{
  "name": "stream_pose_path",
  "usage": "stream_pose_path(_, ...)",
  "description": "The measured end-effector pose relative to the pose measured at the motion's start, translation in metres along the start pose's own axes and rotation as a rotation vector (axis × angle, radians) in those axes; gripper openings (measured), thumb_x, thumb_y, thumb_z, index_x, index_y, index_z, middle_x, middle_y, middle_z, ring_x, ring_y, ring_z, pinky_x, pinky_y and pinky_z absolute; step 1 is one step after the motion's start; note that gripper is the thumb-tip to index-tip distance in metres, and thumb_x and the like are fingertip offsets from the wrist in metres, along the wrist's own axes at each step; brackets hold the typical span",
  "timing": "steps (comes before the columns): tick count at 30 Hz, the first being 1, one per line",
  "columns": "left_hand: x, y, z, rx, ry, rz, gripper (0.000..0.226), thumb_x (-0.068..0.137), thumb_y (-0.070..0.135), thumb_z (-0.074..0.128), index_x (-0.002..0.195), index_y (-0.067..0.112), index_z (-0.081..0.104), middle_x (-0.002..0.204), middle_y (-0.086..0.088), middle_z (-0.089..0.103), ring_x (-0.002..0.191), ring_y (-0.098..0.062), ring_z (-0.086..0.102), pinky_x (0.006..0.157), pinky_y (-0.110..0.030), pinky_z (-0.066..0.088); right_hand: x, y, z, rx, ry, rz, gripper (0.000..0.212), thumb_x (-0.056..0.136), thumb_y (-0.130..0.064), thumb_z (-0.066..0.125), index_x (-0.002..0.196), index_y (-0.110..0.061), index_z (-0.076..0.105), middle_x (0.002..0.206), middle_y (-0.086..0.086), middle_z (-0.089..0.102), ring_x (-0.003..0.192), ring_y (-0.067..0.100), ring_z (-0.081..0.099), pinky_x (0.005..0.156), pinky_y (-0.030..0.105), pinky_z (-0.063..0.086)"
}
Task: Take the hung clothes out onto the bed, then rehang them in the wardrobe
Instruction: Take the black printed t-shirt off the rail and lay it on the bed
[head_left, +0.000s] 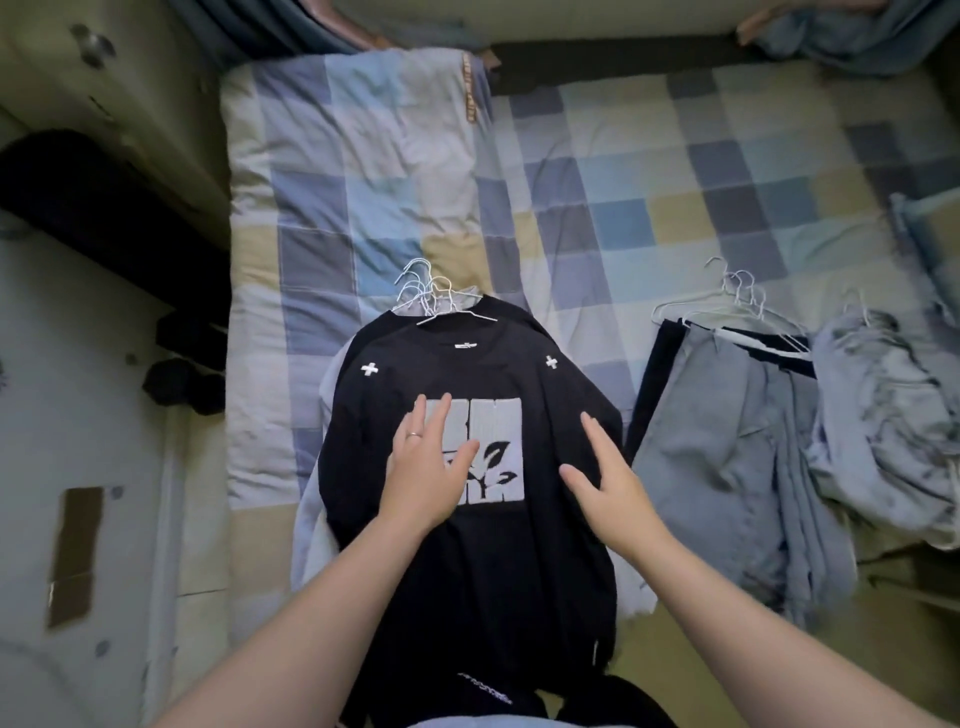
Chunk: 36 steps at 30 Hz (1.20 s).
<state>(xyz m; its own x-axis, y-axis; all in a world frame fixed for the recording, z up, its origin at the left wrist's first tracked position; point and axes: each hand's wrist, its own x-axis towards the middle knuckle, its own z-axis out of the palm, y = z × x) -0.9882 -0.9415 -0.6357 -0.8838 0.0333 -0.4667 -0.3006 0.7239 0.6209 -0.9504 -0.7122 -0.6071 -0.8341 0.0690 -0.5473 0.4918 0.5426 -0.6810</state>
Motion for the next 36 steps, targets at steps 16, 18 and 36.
stream_pose_path(16, -0.110, 0.190, 0.176, 0.290, -0.101, 0.327, 0.068, 0.096, 0.062, 0.039, 0.155, 0.041, 0.013, 0.166, 0.005, 0.002, 0.152, -0.018, -0.003, 0.120, -0.044, 0.012, -0.141, 0.152, -0.182, 0.096, 0.231, -0.051, 0.064, 0.100, -0.037, 0.050, 0.153, -0.040, 0.016, 0.151, -0.026, 0.021, 0.144, 0.001, 0.014, 0.120, 0.035, 0.020)
stream_pose_path(18, -0.128, 0.216, 0.204, 0.292, -0.103, 0.340, 0.069, 0.096, 0.062, 0.039, 0.156, 0.041, 0.013, 0.166, 0.006, 0.002, 0.152, -0.018, -0.004, 0.120, -0.044, 0.012, -0.158, 0.184, -0.211, 0.099, 0.237, -0.041, 0.064, 0.099, -0.039, 0.051, 0.152, -0.042, 0.016, 0.149, -0.028, 0.021, 0.146, 0.005, 0.015, 0.120, 0.038, 0.022)
stream_pose_path(36, -0.202, 0.461, 0.431, 0.399, -0.259, 0.565, 0.067, 0.095, 0.065, 0.037, 0.154, 0.043, 0.014, 0.166, 0.007, 0.006, 0.152, -0.019, -0.002, 0.122, -0.046, 0.009, -0.271, 0.387, -0.465, 0.163, 0.516, 0.039, 0.065, 0.097, -0.036, 0.054, 0.153, -0.039, 0.021, 0.154, -0.011, 0.031, 0.144, 0.011, 0.025, 0.112, 0.030, 0.027)
